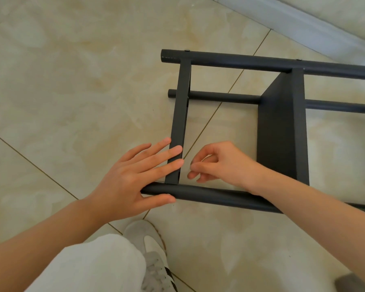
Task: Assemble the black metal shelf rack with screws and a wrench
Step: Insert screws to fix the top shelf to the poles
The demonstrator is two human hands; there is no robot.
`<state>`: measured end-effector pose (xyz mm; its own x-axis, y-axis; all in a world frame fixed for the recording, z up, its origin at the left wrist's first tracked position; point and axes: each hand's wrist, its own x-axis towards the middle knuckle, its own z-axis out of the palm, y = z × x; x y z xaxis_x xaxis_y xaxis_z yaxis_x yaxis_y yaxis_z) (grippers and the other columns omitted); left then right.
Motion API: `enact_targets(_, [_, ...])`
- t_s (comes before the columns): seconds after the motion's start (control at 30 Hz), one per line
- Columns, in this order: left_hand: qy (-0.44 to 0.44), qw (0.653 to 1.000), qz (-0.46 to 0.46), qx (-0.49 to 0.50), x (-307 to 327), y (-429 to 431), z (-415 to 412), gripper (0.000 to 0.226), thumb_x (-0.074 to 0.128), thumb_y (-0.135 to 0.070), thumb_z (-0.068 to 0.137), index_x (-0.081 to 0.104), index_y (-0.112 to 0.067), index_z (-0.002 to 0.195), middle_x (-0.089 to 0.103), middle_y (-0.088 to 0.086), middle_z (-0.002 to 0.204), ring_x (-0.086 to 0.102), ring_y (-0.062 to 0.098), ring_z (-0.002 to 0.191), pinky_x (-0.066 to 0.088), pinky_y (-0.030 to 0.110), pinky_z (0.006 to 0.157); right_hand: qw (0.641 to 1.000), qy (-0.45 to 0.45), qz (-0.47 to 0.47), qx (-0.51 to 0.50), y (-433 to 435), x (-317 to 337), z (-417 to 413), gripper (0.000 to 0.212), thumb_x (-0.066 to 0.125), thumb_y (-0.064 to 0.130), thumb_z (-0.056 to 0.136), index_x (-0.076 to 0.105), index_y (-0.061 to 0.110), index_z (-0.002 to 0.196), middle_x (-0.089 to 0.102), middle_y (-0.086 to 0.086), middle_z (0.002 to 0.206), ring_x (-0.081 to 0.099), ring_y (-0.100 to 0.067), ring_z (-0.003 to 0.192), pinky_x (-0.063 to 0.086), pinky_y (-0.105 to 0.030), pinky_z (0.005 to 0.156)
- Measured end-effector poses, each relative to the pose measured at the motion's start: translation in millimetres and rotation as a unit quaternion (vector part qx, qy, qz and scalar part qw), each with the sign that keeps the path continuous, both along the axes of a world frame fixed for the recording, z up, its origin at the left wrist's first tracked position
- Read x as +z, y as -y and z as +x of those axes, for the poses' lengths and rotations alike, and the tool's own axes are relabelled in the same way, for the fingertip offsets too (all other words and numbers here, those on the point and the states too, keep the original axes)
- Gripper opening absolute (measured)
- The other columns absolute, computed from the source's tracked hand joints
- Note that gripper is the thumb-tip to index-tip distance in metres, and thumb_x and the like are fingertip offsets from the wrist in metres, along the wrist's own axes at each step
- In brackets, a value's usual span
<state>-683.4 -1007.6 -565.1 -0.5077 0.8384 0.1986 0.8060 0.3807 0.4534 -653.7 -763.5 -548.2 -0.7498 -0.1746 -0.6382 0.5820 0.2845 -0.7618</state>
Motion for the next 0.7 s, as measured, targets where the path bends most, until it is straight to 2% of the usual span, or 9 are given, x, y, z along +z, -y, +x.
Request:
enact_targets(0.13, [0.007, 1.000, 0.009, 0.000, -0.9, -0.3, 0.5, 0.058, 0.058, -0.051, 0.097, 0.051, -0.016, 0.142, 0.042, 0.004, 0.155, 0.033, 0.027, 0.149, 0.035, 0.046, 0.116, 0.998, 0.035, -0.037, 0.037, 11.1, -2.5, -3.5, 0.009, 0.064, 0.018, 0.094, 0.063, 0.010, 0.097, 0.077, 0.002, 0.081, 0.073, -0.010, 0.074, 0.056, -0.015, 0.065])
enact_targets(0.27, [0.017, 1.000, 0.016, 0.000, -2.7, 0.5, 0.8, 0.060, 0.060, -0.051, 0.097, 0.049, -0.015, 0.144, 0.042, 0.005, 0.156, 0.032, 0.027, 0.149, 0.034, 0.045, 0.116, 0.998, -0.005, -0.013, 0.056, 20.1, -4.7, -6.1, 0.011, 0.063, 0.020, 0.094, 0.070, 0.014, 0.087, 0.074, 0.005, 0.076, 0.068, 0.000, 0.070, 0.054, -0.015, 0.060])
enact_targets(0.47, [0.016, 1.000, 0.023, -0.001, -3.5, 0.4, -0.2, 0.062, 0.061, -0.050, 0.096, 0.047, -0.015, 0.145, 0.043, 0.006, 0.155, 0.034, 0.028, 0.148, 0.035, 0.049, 0.115, 0.998, 0.008, -0.006, 0.065, 27.9, -4.5, -13.8, 0.018, 0.064, 0.009, 0.089, 0.072, 0.013, 0.074, 0.072, 0.002, 0.066, 0.071, -0.007, 0.064, 0.058, -0.019, 0.063])
enact_targets(0.6, [0.017, 1.000, 0.026, -0.001, -4.2, 0.5, -0.2, 0.061, 0.061, -0.050, 0.096, 0.047, -0.015, 0.144, 0.044, 0.007, 0.155, 0.034, 0.028, 0.148, 0.035, 0.049, 0.115, 0.997, 0.054, -0.035, 0.052, 28.3, -2.9, -13.9, 0.021, 0.063, 0.013, 0.089, 0.072, 0.022, 0.073, 0.073, 0.006, 0.067, 0.070, -0.002, 0.064, 0.054, -0.016, 0.058])
enact_targets(0.7, [0.019, 1.000, 0.024, 0.001, -4.6, 0.3, 0.4, 0.061, 0.061, -0.050, 0.096, 0.047, -0.015, 0.145, 0.043, 0.007, 0.155, 0.033, 0.028, 0.148, 0.034, 0.049, 0.116, 0.997, 0.056, -0.020, 0.056, 28.4, -3.3, -14.9, 0.020, 0.067, 0.019, 0.086, 0.072, 0.025, 0.068, 0.072, 0.010, 0.067, 0.065, 0.003, 0.063, 0.051, -0.019, 0.064])
